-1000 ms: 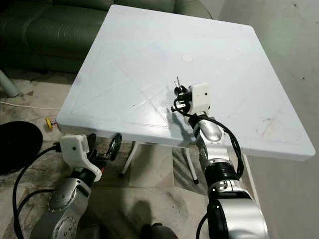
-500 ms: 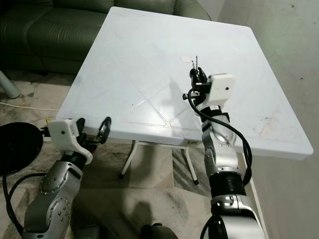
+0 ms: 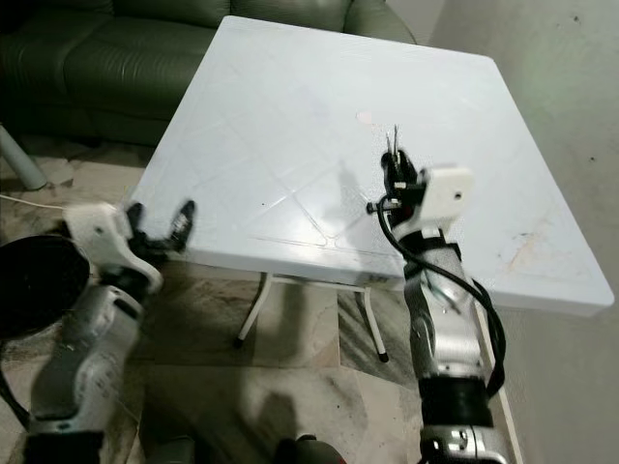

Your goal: Hang keys on a hook

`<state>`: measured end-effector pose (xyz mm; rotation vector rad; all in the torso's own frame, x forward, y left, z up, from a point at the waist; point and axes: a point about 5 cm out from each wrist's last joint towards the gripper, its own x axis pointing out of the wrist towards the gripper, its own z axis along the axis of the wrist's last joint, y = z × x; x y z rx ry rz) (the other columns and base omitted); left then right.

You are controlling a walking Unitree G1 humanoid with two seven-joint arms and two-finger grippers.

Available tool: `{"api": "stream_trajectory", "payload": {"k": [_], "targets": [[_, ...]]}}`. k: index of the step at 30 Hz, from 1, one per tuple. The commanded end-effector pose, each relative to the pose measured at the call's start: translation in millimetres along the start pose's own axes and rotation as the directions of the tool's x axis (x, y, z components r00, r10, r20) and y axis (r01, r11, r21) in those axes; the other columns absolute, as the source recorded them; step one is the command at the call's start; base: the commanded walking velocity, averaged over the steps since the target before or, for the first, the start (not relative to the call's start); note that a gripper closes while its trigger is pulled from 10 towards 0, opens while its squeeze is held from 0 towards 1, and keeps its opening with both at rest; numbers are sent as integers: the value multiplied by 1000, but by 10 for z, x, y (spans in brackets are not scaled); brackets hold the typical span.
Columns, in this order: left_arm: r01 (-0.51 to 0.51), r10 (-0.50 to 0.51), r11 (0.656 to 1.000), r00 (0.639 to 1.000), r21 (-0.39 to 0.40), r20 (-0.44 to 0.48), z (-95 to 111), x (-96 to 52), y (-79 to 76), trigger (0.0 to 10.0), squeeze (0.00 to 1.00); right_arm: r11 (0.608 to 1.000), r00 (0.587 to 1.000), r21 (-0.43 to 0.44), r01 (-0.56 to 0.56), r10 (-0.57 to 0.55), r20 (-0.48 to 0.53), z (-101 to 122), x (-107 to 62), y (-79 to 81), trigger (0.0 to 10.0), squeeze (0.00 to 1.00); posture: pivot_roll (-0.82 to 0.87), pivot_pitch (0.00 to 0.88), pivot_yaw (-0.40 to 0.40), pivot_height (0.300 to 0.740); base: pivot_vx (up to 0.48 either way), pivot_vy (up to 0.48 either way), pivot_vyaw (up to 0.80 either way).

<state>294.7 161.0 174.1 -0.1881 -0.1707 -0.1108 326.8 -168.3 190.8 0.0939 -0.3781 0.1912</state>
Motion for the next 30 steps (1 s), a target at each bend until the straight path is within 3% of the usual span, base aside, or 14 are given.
{"api": "stream_trajectory", "payload": {"k": [1, 15, 24, 30], "targets": [[21, -21, 1000, 1000, 2, 10, 19, -21, -56, 10000, 0, 1000, 999, -2, -15, 15, 31, 84, -3, 26, 10000, 0, 21, 81, -95, 715, 0, 0, 0], [35, -35, 999, 999, -8, -18, -105, -109, -146, 10000, 0, 1000, 1000, 7, 11, -11, -23, -43, -141, 61, 10000, 0, 34, 69, -87, 715, 0, 0, 0], [6, -7, 1000, 994, -5, -106, -415, -194, -44, 10000, 0, 996, 984, 0, 85, -84, -156, -368, -347, -99, 10000, 0, 32, 49, -76, 715, 0, 0, 0], [19, -16, 1000, 990, 20, -139, -530, -193, -37, 10000, 0, 996, 978, -10, 85, -85, -192, -476, -397, -109, 10000, 0, 29, 36, -70, 715, 0, 0, 0]]}}
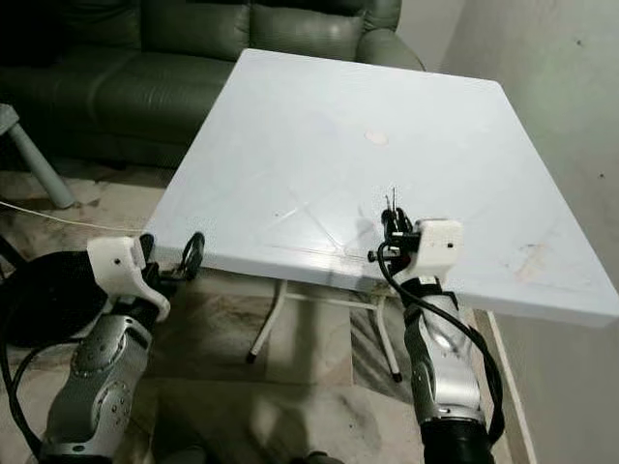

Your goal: Hang keys on a hook

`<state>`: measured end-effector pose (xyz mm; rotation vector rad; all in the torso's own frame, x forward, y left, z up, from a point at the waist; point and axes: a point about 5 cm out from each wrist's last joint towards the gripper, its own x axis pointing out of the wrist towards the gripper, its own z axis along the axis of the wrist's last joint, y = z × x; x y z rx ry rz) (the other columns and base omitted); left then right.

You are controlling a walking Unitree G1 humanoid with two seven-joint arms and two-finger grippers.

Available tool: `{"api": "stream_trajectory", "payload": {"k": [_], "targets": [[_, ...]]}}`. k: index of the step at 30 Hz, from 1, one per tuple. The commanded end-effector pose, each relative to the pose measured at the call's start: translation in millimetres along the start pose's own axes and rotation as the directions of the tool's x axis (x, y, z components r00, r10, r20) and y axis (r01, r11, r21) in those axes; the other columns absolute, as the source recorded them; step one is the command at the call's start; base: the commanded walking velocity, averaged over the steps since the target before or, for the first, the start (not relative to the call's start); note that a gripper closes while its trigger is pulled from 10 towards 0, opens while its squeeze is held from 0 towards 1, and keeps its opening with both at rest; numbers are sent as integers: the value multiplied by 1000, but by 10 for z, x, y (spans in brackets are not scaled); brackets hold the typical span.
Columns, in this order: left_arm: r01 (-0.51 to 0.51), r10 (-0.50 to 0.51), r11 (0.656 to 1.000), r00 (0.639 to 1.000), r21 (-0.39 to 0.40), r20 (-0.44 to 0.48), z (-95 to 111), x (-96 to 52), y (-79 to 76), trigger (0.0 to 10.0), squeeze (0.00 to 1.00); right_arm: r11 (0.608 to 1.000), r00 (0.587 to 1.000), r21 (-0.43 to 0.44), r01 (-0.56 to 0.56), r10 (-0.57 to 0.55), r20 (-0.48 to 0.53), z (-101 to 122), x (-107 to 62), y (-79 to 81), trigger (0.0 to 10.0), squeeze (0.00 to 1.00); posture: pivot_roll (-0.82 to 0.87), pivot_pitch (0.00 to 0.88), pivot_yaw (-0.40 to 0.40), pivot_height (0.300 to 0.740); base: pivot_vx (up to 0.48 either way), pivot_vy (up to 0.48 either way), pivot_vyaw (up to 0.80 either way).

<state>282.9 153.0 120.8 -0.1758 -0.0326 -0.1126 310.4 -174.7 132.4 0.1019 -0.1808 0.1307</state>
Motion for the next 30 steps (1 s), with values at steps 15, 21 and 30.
{"api": "stream_trajectory", "payload": {"k": [15, 21, 30], "targets": [[43, -42, 999, 996, 1, 80, 63, 64, -84, 10000, 0, 998, 998, -6, 57, -56, 23, -16, -58, -89, 10000, 0, 22, 12, -64, 715, 0, 0, 0], [48, -46, 998, 995, -26, 84, 43, 1, -52, 10000, 0, 997, 997, -22, 79, -78, 14, -63, -158, -121, 10000, 0, 15, 11, -65, 715, 0, 0, 0], [65, -64, 998, 994, -11, 87, 92, 38, 21, 10000, 0, 994, 995, -31, 101, -100, 16, -45, -168, -184, 10000, 0, -1, 0, -54, 715, 0, 0, 0]]}}
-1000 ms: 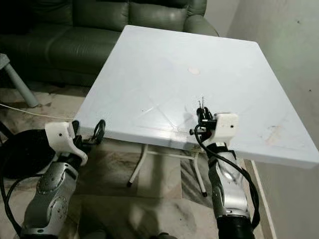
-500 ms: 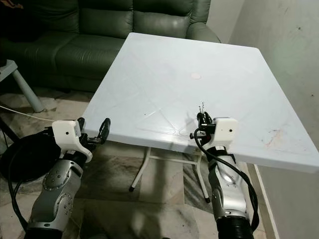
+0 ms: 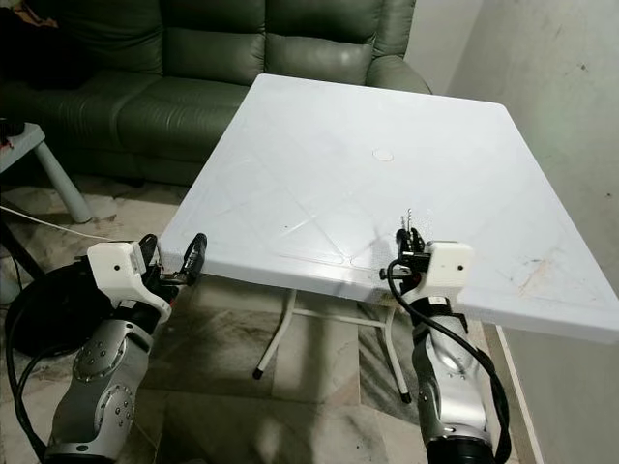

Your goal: Hang keys on a hook

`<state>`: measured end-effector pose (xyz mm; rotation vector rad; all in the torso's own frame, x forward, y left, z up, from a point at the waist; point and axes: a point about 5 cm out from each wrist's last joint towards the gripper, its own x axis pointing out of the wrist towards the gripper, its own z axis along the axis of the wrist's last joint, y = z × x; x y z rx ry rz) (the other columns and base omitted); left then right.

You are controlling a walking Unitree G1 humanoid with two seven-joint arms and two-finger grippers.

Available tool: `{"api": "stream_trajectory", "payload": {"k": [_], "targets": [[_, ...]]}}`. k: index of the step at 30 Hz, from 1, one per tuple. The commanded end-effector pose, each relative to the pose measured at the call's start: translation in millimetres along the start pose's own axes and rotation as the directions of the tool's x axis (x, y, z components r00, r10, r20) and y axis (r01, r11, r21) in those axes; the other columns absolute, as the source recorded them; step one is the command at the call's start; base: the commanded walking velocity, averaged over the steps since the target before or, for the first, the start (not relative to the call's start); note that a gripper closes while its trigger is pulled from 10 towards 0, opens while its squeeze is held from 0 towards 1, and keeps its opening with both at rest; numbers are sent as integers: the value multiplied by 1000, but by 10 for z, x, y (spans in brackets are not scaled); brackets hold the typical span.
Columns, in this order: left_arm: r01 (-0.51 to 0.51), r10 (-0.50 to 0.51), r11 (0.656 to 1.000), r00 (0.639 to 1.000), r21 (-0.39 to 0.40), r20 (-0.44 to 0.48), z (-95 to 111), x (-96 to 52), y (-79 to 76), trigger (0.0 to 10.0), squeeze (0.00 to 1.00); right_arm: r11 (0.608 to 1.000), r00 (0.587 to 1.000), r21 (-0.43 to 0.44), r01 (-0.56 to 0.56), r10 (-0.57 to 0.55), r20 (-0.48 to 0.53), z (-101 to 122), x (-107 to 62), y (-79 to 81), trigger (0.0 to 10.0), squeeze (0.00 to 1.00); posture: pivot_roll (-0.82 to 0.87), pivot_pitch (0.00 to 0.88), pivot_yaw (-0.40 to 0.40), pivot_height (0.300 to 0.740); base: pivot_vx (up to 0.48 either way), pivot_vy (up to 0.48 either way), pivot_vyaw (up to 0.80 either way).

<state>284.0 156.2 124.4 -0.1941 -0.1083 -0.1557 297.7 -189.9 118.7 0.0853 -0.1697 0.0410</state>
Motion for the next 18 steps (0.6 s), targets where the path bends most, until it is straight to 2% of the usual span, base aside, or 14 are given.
{"api": "stream_trajectory", "payload": {"k": [1, 18], "targets": [[19, -19, 1000, 1000, 4, 13, 51, 39, 3, 10000, 0, 1000, 1000, -5, 13, -13, 24, 49, 6, -38, 10000, 0, -5, 0, -51, 715, 0, 0, 0], [67, -68, 998, 998, 8, 7, 104, 249, 6, 10000, 0, 1000, 999, 14, 13, -13, 49, 75, 57, 25, 10000, 0, -32, 0, -3, 715, 0, 0, 0]]}}
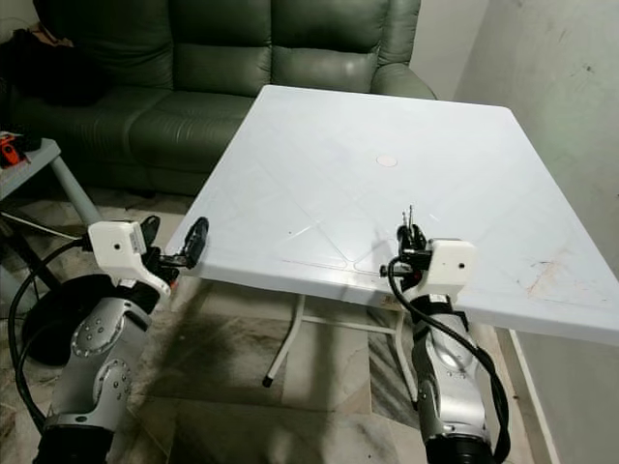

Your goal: Hang keys on a hook

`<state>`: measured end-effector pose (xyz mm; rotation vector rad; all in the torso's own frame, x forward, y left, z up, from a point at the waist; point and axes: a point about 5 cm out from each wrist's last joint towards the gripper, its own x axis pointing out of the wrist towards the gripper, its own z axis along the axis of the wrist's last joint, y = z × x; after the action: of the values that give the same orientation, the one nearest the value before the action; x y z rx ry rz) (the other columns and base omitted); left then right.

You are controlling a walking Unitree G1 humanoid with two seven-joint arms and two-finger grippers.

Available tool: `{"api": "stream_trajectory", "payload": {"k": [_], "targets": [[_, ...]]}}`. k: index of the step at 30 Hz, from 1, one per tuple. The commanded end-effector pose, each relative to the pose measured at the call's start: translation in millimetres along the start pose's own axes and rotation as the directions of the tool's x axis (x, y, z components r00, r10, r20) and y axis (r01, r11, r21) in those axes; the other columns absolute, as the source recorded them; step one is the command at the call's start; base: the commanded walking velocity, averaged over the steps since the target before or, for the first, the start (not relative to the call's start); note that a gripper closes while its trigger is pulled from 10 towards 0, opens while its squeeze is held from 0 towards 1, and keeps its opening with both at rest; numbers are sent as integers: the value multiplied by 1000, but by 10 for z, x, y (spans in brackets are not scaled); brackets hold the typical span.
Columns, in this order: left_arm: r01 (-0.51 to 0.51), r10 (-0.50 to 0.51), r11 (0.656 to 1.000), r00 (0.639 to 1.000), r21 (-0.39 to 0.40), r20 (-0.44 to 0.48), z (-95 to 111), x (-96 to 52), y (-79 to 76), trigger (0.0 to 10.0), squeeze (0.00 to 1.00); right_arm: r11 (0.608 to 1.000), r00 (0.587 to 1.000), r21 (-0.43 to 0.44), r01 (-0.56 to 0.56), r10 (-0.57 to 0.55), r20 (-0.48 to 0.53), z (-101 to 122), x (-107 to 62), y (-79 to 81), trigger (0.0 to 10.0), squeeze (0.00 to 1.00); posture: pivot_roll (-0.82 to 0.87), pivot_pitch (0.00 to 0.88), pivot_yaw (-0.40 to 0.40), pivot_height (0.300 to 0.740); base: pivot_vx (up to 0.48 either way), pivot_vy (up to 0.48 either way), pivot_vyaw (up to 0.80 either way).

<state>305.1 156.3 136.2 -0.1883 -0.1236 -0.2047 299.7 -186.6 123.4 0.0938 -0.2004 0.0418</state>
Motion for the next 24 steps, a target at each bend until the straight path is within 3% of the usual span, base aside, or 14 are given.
{"api": "stream_trajectory", "payload": {"k": [1, 11, 24], "targets": [[17, -17, 1000, 1000, 6, -3, 9, 39, -3, 10000, 0, 1000, 1000, 5, 17, -17, 18, 34, 30, -8, 10000, 0, -32, 0, 0, 715, 0, 0, 0], [-6, 6, 1000, 1000, 4, -8, -31, 29, 12, 10000, 0, 1000, 999, -5, 29, -29, -32, -21, 46, -23, 10000, 0, -29, 0, -10, 715, 0, 0, 0], [-25, 24, 1000, 1000, -3, -8, -49, 52, 7, 10000, 0, 1000, 999, 6, 28, -28, -40, -9, 128, -3, 10000, 0, -22, 0, -23, 715, 0, 0, -747]]}}
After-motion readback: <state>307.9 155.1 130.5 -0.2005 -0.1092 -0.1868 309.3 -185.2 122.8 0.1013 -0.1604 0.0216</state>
